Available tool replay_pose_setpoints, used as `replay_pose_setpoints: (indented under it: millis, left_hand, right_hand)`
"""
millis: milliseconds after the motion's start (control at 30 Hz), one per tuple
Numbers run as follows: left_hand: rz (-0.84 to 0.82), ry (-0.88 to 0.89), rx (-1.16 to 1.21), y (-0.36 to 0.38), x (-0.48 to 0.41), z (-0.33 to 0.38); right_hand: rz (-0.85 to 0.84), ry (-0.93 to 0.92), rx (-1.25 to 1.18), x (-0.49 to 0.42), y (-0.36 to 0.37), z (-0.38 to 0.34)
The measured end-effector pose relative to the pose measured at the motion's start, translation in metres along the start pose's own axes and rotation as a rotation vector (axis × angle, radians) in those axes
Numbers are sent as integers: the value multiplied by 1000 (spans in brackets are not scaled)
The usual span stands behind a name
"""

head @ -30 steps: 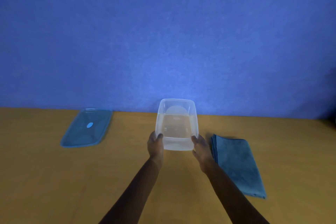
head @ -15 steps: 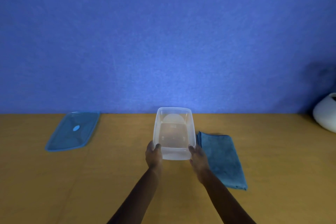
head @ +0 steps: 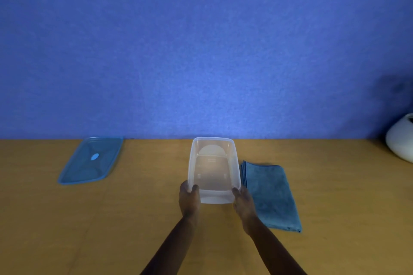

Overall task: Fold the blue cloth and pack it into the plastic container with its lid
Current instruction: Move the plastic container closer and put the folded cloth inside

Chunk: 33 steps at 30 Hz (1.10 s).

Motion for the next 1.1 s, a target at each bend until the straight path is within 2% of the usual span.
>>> replay_pose_setpoints:
  millis: [200, 267, 433, 567, 700, 800, 867, 967, 1100]
  left_hand:
    - [-24, 46, -188, 1, 3, 7]
    - [7, 122, -273, 2, 6, 12]
    - [-5, 512, -725, 21, 25, 26]
    - [-69, 896, -935, 49, 46, 29]
    - [-233, 1127, -1136, 80, 69, 22]
    - [-418, 1259, -1243, 101, 81, 8]
    - [-562, 1275, -1323, 113, 87, -3]
    - [-644, 1252, -1412, 121, 94, -21]
    - [-696, 989, -1408, 124, 94, -44]
  right_hand:
    - [-22, -16, 95, -4, -3, 1]
    - [-17, -54, 181, -6, -8, 0]
    - [69, -65, 288, -13, -37, -10]
    - [116, -89, 397, -18, -67, -11]
    - [132, -163, 577, -20, -89, -11]
    - [117, -203, 754, -21, -100, -11]
    - [104, -201, 820, -22, -107, -7]
    - [105, -187, 919, -23, -115, 3]
    - [103, -121, 954, -25, -120, 16]
Point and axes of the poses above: each hand's wrist, its own x-axis away from the middle knuckle, its own y-axis out of the palm, z = x × y, the point moved 4 cm from there along -x, towards the middle knuckle, and after that the axes turned 6 degrees about x, right-handed, at the moved point
